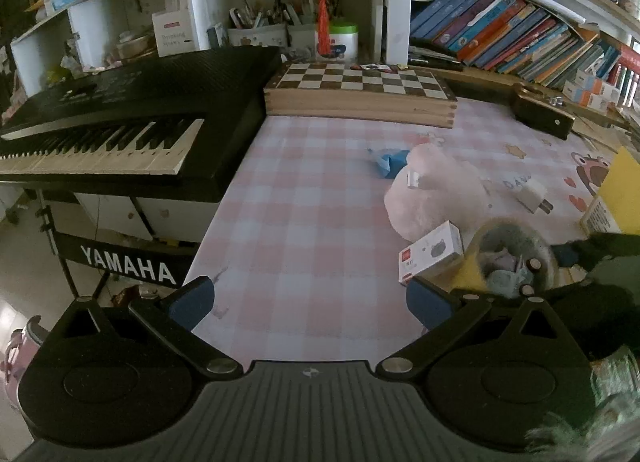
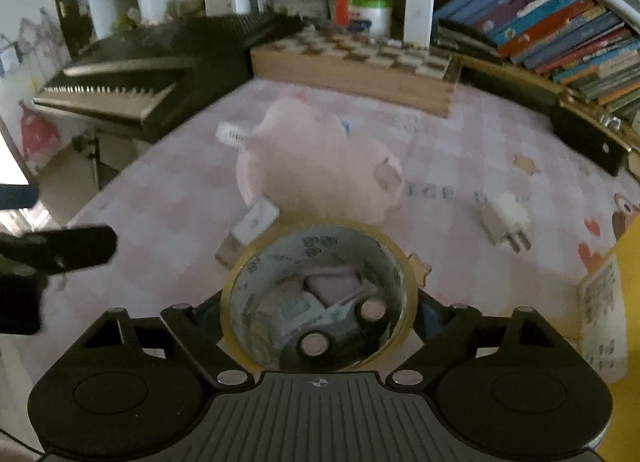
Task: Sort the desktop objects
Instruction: 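Grasp the yellow tape roll with the right tool while the left tool grasps the white card box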
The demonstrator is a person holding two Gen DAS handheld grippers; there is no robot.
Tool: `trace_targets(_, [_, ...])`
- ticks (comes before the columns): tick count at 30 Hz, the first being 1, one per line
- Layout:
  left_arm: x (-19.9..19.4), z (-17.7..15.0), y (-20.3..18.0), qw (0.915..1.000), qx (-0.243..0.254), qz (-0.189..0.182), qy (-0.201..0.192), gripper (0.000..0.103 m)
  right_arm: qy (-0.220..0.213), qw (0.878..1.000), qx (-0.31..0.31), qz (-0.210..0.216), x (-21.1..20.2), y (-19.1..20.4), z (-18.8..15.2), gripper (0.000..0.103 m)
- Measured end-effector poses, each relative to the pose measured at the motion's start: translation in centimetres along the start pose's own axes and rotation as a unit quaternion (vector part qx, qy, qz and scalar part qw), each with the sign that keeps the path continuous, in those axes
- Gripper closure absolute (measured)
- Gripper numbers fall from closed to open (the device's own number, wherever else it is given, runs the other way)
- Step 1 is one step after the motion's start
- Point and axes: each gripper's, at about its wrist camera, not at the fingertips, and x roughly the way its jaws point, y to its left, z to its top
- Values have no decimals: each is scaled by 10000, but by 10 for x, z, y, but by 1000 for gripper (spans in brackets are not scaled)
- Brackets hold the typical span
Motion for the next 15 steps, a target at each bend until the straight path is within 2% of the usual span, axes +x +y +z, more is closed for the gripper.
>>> trace_targets(7, [18,10,-13,9996,57,-237,105,0,-597,9974,354,-201,-36,-25,15,13])
trace_targets(12, [33,16,-33,9977,269,-605,172,0,-689,9938,725,-487,-52,-46,16,13])
trace_targets(15, [45,17,-50,9950,612,-745,252,5,-694,9922,836,-613,-59,-54,13,13])
